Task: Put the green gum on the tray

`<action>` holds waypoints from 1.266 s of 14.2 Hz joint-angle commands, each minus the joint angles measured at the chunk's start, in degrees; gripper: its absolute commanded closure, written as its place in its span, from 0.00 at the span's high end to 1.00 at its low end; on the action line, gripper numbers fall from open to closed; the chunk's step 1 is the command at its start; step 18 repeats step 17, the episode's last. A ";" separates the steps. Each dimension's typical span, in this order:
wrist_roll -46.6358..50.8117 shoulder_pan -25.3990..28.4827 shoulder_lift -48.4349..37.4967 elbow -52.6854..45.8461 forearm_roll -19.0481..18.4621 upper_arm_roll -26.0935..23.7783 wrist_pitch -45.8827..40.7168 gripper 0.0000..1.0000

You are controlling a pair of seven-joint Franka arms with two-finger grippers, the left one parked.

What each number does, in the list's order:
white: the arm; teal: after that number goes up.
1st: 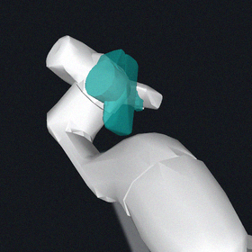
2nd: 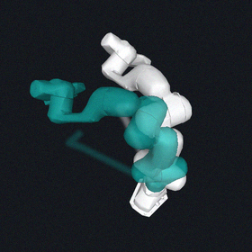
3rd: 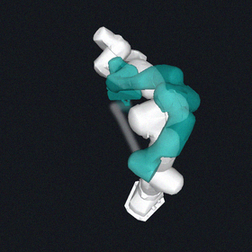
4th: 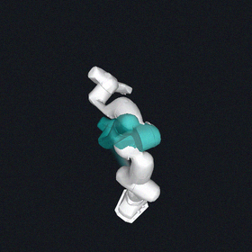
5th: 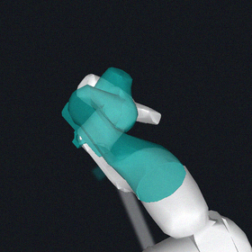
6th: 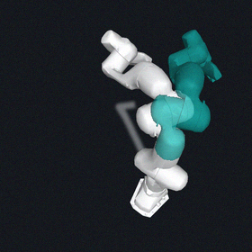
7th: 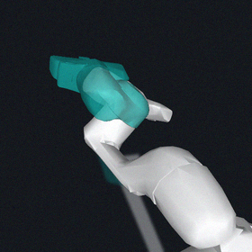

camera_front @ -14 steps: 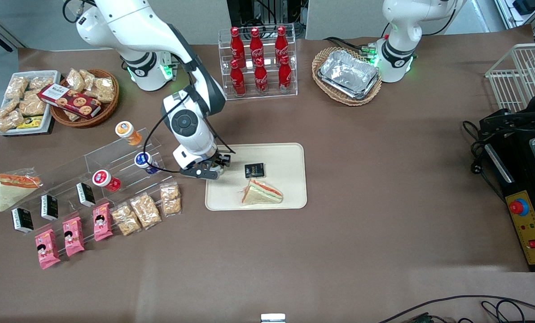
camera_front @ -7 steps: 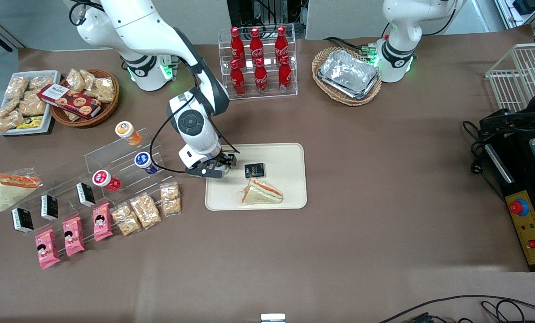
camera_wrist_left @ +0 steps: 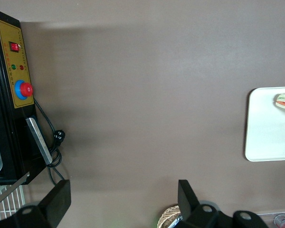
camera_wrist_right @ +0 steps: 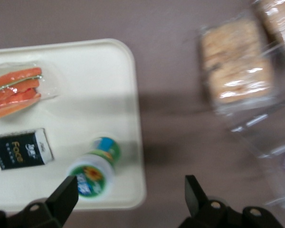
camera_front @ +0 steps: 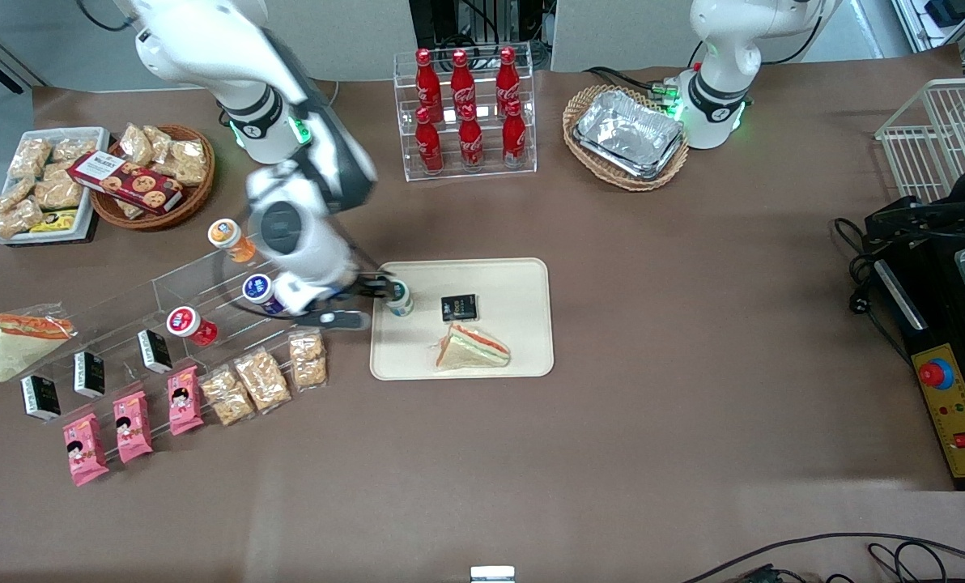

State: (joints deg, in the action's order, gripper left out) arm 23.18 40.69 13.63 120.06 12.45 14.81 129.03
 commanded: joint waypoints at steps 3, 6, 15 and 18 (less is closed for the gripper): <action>-15.43 -14.39 -15.01 0.36 -1.54 -0.13 -18.69 1.00; -17.56 -19.76 -17.84 -4.02 -3.66 -0.04 -26.43 1.00; -17.73 -23.11 -15.22 -26.61 -8.50 6.98 -41.04 1.00; -18.08 -24.34 -14.68 -28.56 -8.23 7.17 -44.20 1.00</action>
